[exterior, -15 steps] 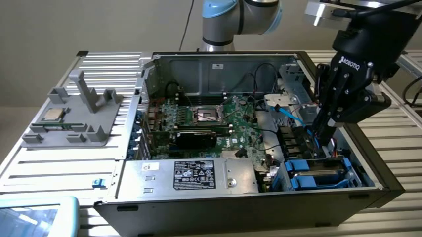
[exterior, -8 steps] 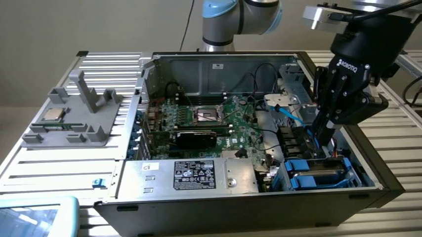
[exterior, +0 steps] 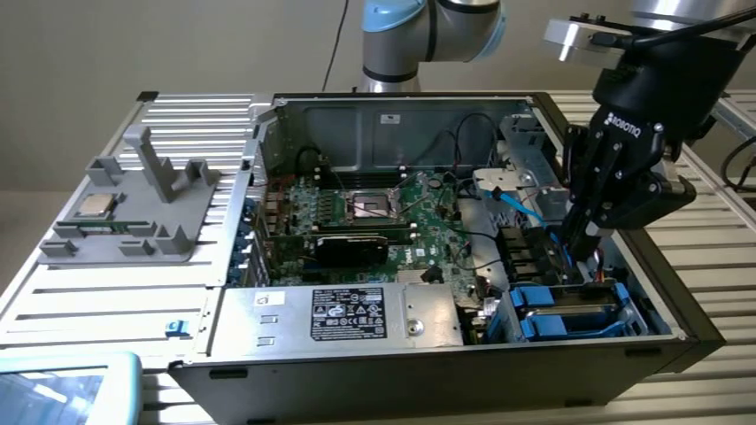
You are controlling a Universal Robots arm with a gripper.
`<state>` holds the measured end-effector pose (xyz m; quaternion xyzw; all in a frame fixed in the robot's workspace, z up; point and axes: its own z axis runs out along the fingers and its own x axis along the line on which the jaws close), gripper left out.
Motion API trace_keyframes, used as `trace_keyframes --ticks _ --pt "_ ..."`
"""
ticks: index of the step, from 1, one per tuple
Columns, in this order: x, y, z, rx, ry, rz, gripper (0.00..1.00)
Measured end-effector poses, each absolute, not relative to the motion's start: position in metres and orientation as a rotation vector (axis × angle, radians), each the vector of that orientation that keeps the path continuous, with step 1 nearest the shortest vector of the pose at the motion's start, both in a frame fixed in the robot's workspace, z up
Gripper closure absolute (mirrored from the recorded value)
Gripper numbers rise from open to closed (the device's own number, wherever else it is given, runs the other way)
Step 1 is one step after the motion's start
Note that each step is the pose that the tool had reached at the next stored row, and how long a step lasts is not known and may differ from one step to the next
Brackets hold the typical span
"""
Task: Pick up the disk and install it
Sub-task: 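Insert the first disk wire, then insert the second disk wire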
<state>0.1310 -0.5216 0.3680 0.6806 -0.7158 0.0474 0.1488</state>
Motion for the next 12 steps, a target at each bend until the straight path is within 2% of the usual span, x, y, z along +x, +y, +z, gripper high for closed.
trace_keyframes --ticks 6,8,9,12 --pt "0.131 -0.5216 0.3642 1.957 -2.058 0.134 0.75" --pt "0.131 -0.5217 0.3639 1.957 -2.058 0.134 0.77" --pt "0.1311 -0.5217 0.3639 1.957 -2.058 0.134 0.84" --pt "0.131 -0.5216 0.3638 1.957 -2.058 0.134 0.84"
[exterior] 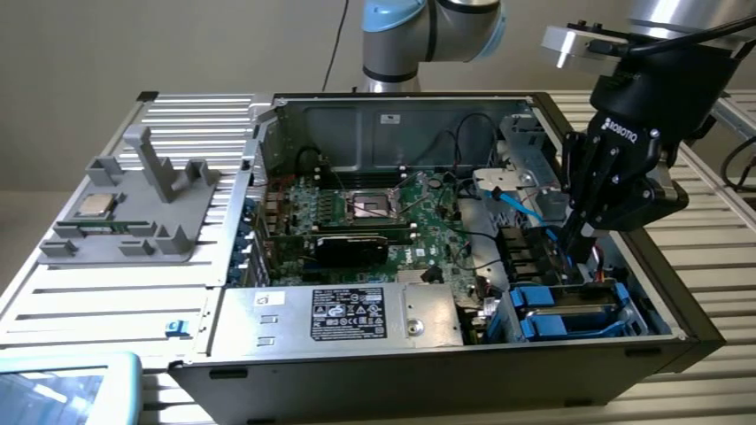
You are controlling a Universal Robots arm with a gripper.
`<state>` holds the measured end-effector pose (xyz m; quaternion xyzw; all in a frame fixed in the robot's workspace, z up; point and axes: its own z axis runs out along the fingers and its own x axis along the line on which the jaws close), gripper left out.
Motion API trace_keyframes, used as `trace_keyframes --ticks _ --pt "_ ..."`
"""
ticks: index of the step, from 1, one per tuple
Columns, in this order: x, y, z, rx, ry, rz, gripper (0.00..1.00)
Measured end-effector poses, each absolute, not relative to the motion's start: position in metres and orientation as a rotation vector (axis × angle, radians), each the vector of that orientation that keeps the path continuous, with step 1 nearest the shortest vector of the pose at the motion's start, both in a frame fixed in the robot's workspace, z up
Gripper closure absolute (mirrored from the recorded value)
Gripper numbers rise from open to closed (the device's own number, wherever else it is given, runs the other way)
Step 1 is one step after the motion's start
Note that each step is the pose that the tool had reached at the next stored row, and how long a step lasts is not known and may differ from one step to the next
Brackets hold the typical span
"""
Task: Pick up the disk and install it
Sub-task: 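Insert the second disk wire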
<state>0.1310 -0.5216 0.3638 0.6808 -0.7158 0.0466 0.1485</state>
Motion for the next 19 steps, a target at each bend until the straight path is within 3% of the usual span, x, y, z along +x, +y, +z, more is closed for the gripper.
trace_keyframes --ticks 15,19 --pt "0.1311 -0.5217 0.3638 1.958 -2.058 0.134 0.84" --pt "0.1311 -0.5261 0.3637 1.98 -2.076 0.094 0.84"
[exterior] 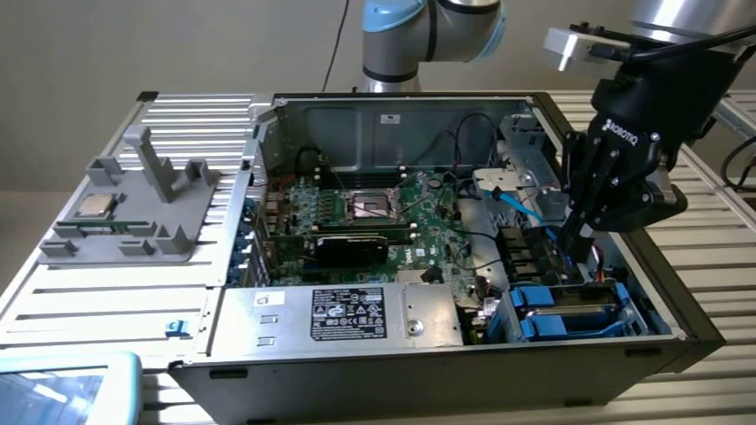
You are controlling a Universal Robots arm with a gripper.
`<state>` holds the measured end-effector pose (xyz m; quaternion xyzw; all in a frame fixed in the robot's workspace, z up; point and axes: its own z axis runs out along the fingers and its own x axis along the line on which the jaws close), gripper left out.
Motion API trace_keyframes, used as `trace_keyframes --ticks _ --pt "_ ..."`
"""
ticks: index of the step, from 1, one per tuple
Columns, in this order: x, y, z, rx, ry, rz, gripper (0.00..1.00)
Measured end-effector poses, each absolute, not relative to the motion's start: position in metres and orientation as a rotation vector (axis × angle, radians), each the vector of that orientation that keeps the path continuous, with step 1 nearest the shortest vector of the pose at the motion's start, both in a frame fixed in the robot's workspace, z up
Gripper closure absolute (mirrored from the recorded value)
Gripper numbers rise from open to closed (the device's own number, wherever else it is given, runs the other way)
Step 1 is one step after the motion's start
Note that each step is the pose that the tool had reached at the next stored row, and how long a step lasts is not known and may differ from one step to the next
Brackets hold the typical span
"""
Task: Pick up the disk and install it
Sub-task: 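Insert the second disk wire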
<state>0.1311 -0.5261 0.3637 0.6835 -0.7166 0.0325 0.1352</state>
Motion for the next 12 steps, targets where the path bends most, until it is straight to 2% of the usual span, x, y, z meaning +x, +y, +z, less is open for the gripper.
trace_keyframes --ticks 3,12 --pt "0.131 -0.531 0.364 1.996 -2.088 0.066 0.84" --pt "0.13 -0.545 0.356 2.012 -2.104 0.035 0.84"
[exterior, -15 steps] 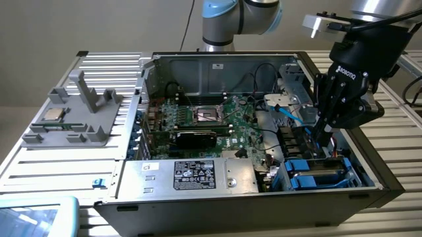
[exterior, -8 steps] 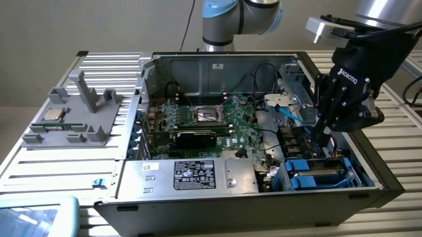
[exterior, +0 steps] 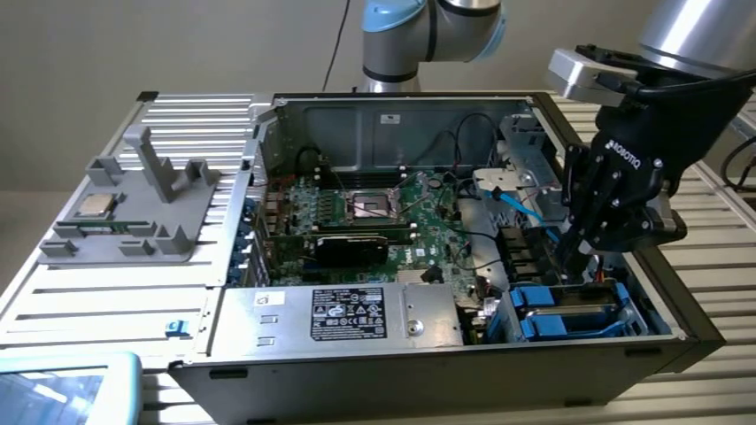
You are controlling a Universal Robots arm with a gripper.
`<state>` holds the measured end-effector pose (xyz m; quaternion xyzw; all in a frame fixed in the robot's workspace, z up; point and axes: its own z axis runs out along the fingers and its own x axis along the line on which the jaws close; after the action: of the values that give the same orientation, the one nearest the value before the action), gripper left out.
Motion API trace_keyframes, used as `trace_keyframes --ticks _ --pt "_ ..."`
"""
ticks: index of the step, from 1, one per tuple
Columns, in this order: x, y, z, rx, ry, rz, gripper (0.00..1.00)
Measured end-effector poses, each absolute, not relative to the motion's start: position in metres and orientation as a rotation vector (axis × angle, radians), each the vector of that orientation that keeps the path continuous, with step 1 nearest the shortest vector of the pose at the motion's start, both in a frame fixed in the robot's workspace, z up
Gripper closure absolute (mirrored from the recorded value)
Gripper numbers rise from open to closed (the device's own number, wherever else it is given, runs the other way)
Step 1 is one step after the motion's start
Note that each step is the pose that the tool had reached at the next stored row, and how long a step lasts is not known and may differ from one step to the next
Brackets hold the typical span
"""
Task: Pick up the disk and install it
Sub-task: 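Insert the second disk wire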
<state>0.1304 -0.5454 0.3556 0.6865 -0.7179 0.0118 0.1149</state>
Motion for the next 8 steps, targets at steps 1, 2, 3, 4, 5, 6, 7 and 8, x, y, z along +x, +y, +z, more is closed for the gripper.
trace_keyframes --ticks 1,2,3,4,5,6,7,8 --pt "0.1304 -0.5483 0.3551 2.014 -2.105 0.031 0.84" --pt "0.1304 -0.5513 0.3545 2.016 -2.107 0.027 0.84" --pt "0.1304 -0.5536 0.3535 2.02 -2.11 0.02 0.84" --pt "0.1303 -0.555 0.3525 2.023 -2.112 0.015 0.84" --pt "0.1302 -0.5561 0.3515 2.025 -2.115 0.01 0.84" --pt "0.1301 -0.5569 0.3505 2.028 -2.117 0.005 0.84" --pt "0.1299 -0.5574 0.3496 2.03 -2.12 0.0 0.84" --pt "0.1297 -0.5577 0.3488 2.033 -2.122 -0.004 0.84"
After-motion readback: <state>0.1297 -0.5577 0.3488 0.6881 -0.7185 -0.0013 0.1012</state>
